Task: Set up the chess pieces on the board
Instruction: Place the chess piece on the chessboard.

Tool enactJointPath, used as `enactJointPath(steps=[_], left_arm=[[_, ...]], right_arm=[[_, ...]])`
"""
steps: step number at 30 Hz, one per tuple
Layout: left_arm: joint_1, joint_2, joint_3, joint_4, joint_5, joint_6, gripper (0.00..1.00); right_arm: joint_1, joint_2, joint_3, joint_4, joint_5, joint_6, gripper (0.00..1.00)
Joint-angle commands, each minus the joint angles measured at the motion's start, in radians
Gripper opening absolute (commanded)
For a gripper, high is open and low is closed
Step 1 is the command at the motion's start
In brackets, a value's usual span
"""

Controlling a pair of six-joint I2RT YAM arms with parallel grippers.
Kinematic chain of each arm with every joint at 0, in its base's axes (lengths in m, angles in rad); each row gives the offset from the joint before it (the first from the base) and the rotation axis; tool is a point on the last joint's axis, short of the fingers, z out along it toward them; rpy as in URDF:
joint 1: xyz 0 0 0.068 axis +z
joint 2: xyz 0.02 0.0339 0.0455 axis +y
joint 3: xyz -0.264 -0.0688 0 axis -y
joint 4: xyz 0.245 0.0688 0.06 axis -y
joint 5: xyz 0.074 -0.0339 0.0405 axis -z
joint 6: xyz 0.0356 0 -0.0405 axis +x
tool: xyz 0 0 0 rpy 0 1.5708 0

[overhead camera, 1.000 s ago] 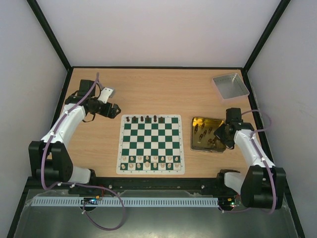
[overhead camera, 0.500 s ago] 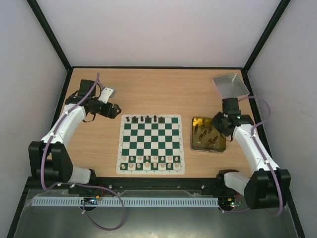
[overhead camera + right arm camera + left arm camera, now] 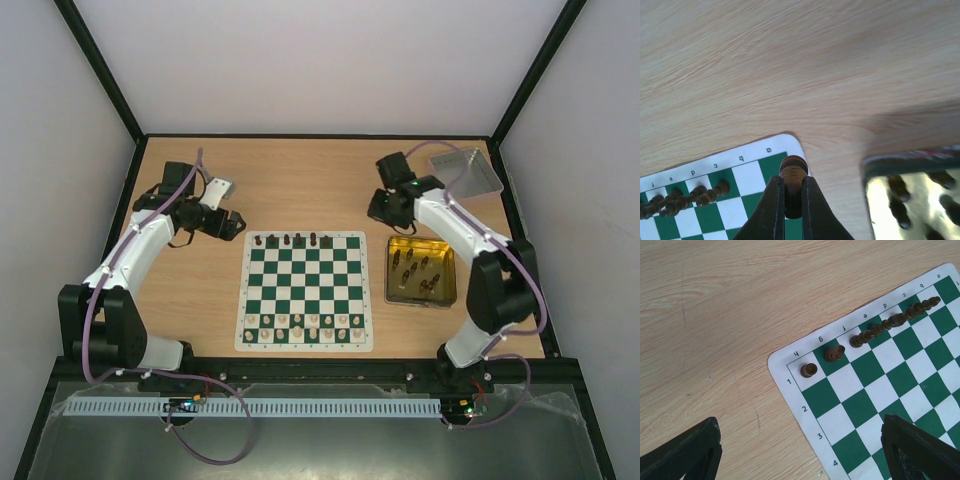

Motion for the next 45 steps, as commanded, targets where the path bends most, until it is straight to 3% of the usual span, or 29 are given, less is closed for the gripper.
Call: enactJointPath(steps=[1,14,45], left_arm=[[-0.006,-0.022,-0.004,0.002,-0.004,0.002,0.87],[-0.006,-0.024,-0.004,0.004,-0.015,0.001,0.87],[-0.006,-0.019,-0.009,0.006,-0.016,0.005,0.87]], right_arm=[[0.064,0.116,0.095,-0.018,0.038,-0.032,0.02],[0.207,0.335,0.205,-0.033,0.016,-0.072,0.02],[0.237,0.410,0.160,0.000,-0.010,-0.059,0.02]])
